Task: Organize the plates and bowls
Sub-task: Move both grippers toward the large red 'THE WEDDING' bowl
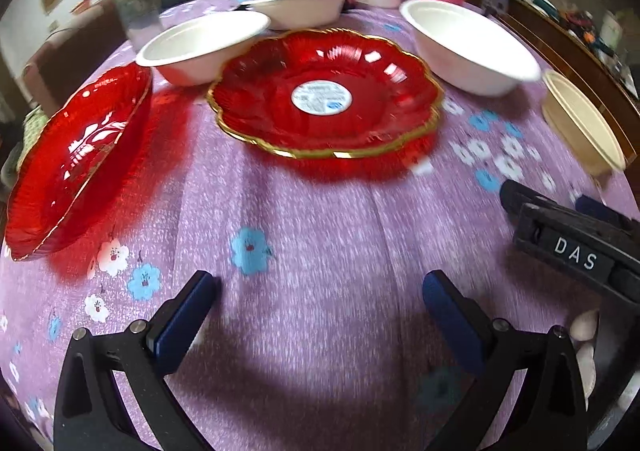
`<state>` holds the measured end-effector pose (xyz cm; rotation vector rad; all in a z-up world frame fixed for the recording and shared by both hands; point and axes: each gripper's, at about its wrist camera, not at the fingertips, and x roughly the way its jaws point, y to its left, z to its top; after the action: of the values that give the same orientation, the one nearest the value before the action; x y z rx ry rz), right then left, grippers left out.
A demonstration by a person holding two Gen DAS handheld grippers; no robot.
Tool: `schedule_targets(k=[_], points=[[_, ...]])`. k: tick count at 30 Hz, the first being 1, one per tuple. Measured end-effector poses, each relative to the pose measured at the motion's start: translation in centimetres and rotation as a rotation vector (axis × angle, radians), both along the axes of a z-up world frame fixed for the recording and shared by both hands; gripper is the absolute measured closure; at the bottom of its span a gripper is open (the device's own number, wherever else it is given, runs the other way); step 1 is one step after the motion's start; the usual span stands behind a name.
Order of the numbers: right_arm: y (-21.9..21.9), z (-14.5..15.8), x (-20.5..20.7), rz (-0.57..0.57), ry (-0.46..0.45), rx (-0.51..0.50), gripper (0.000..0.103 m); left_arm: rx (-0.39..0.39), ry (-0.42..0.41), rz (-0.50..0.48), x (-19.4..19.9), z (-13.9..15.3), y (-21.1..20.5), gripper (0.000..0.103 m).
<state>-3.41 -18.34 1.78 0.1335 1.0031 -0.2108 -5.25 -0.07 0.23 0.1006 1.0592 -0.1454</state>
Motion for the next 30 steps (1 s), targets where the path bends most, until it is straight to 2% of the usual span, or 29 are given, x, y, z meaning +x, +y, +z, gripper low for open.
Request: schedule_targets(k=[4, 7, 10, 13, 15, 16, 18, 21, 23, 25, 30], points=[[0.8, 0.0, -1.9, 0.006, -0.007, -0.009, 0.001, -0.02, -0.008, -0.033, -2.5, 0.1, 0.5, 0.0], [1.4, 0.0, -2.9, 0.014, -0.005, -0.014, 0.001, -0.123, -0.041, -0.06, -5.5, 1.1, 2.1, 0.001], [1.5, 0.3, -2.8, 0.057, 0.028, 0.023, 0.001, -0.187, -0.14, -0.059, -7.9, 3.5, 4.7, 0.001], [1.9, 0.9, -4.0, 0.105, 0.003, 0.104, 0.001, -0.235, -0.32, 0.017, -10.6, 6.9, 9.6, 0.001], [2.7, 2.3, -5.6, 0.129, -0.077, 0.114, 0.001, -0.231, -0.413, 0.102, -11.6, 8.6, 12.9, 0.001], [3.2, 3.1, -6.1, 0.132, -0.122, 0.105, 0.001, -0.22, -0.433, 0.131, -12.1, 9.2, 14.4, 0.001], [4.6, 5.9, -8.3, 0.147, -0.307, 0.062, 0.001, -0.19, -0.449, 0.171, -12.5, 10.1, 16.9, 0.001], [7.5, 8.9, -10.4, 0.21, -0.509, -0.013, 0.001, -0.153, -0.524, 0.268, -13.6, 11.8, 20.9, 0.001], [9.9, 9.4, -9.6, 0.268, -0.495, -0.043, 0.001, -0.156, -0.558, 0.326, -14.1, 12.6, 23.0, 0.001], [12.3, 9.1, -8.7, 0.332, -0.453, -0.035, 0.001, -0.191, -0.586, 0.385, -14.5, 13.2, 25.5, 0.001], [19.6, 6.5, -6.1, 0.498, -0.316, 0.023, 0.001, -0.211, -0.594, 0.476, -14.9, 12.8, 29.1, 0.001]])
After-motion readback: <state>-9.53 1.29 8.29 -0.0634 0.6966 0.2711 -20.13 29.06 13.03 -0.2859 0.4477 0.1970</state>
